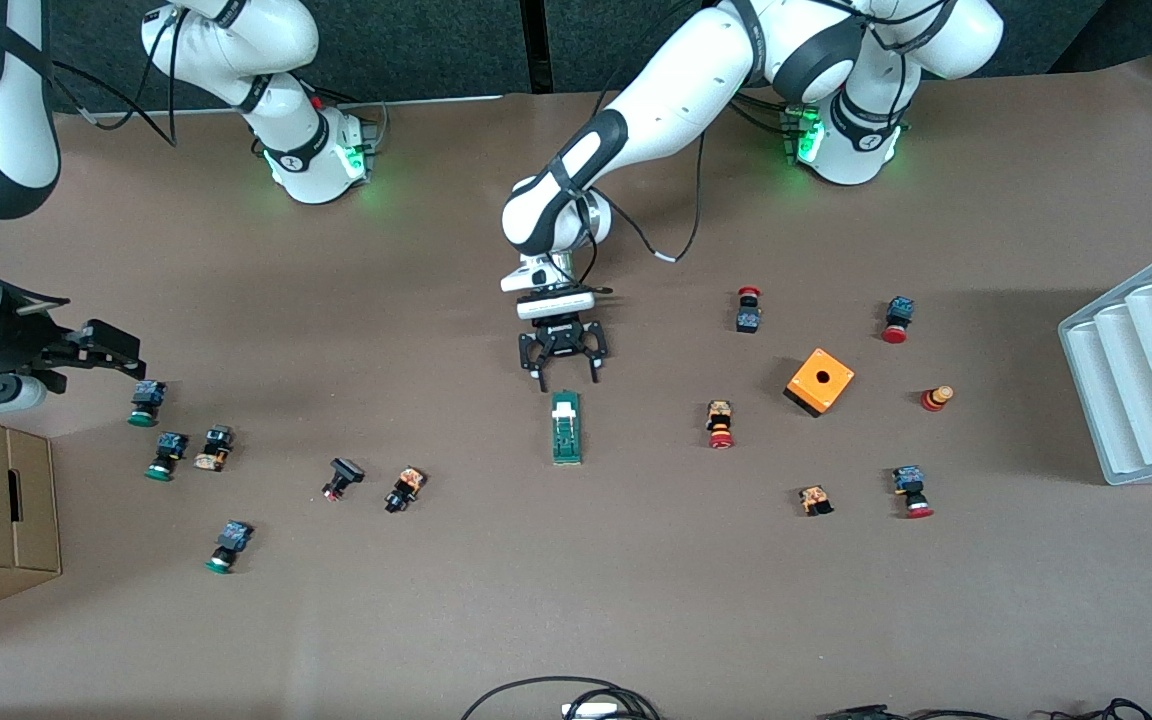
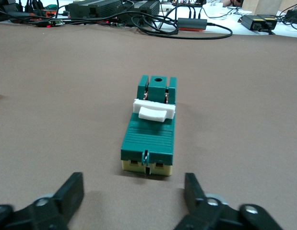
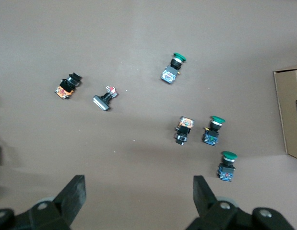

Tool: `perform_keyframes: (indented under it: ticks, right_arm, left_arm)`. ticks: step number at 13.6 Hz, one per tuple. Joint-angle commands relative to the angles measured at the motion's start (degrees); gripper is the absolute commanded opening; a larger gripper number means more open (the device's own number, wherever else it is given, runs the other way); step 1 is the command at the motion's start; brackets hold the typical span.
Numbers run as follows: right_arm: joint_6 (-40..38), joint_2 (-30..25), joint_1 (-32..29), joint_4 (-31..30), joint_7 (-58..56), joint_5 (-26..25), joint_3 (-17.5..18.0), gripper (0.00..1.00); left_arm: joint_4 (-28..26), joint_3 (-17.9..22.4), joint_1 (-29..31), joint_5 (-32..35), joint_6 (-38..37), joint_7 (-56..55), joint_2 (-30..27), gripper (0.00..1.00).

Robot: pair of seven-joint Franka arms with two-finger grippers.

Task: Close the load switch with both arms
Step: 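Reach the right gripper toward the switch while the left gripper holds it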

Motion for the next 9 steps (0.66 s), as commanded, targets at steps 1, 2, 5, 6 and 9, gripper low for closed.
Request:
perform_keyframes:
  ticks: [1,2,5,6,9]
  right_arm:
    - [1.64,1.3,2.89,0.12,5.84,1.29,-0.2,1.0]
    - [2.0,1.65,4.64,0.21,9.35,1.29,-0.2,1.0]
    - [3.58,3.41,8.95,0.3,21.04,2.86,-0.2,1.0]
    - [4.45,4.11,10.53,0.82,23.77,3.48,-0.2,1.0]
    - [7.79,6.22,14.75,0.91,33.0,4.63,-0.2,1.0]
  left_arm:
    - [1.11,0.62,-0.64,-0.01,-0.38,-0.73,0.54,0.67]
    - [1.11,0.62,-0.64,-0.01,-0.38,-0.91,0.63,0.66]
    - [1.2,0.62,-0.64,0.07,-0.38,-0.82,0.63,0.67]
    - [1.2,0.62,-0.64,0.08,-0.38,-0.82,0.63,0.67]
    - [1.2,0.62,-0.81,0.42,-0.38,-0.82,0.8,0.67]
